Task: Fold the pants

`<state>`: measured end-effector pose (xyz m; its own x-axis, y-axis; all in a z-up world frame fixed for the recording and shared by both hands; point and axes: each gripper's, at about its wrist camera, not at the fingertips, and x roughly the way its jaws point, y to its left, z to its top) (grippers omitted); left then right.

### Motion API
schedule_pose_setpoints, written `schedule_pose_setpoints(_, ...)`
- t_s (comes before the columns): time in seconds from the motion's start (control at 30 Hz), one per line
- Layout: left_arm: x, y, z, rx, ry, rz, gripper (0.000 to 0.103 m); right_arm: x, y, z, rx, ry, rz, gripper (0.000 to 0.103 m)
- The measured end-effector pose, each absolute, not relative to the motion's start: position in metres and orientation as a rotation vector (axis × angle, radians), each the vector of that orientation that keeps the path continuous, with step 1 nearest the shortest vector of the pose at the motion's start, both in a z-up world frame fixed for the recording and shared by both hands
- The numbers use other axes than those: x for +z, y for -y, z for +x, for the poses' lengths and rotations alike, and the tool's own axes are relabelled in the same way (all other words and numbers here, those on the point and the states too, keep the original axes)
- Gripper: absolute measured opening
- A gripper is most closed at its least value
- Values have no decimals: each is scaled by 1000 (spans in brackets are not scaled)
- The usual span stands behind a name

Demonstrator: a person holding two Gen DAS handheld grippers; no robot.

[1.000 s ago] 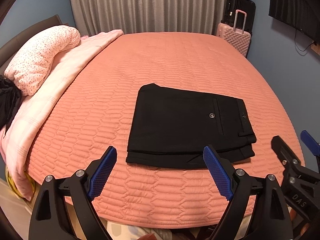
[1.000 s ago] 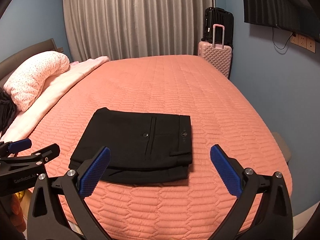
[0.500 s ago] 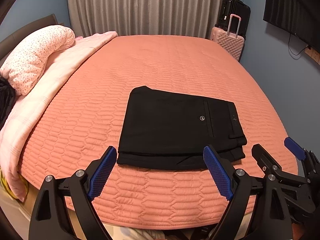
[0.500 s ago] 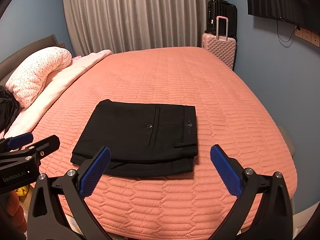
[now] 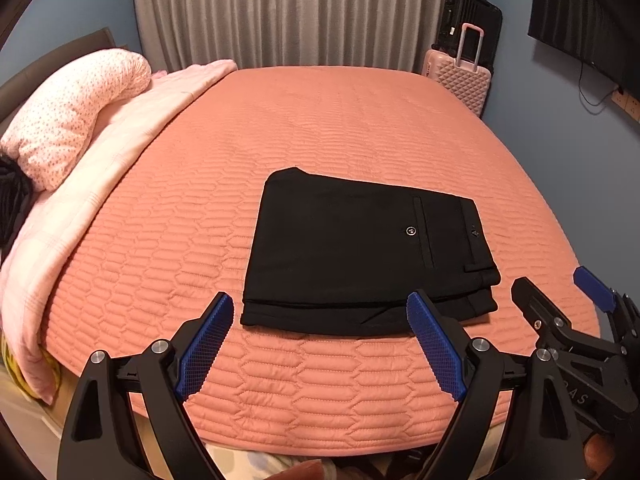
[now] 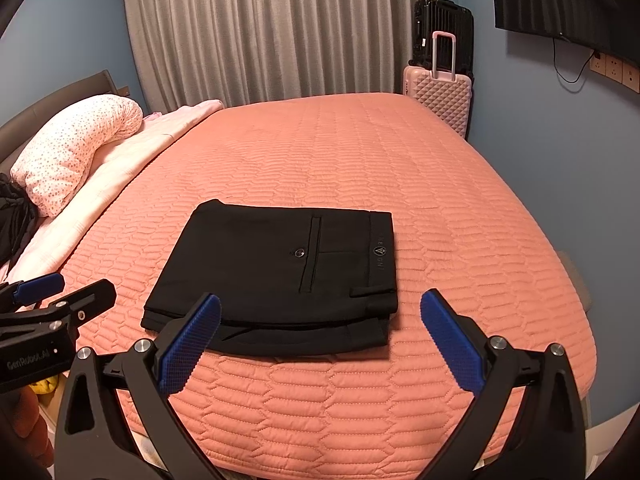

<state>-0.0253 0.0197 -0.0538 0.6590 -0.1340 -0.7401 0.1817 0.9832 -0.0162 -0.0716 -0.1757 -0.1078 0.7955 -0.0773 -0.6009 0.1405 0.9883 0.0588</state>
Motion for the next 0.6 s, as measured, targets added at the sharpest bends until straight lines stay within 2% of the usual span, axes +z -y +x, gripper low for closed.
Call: schedule_pose_setpoints(0.6,-61,-22,-20,-168,-876,62,87,-109,176,-71,-121,-647,112,98)
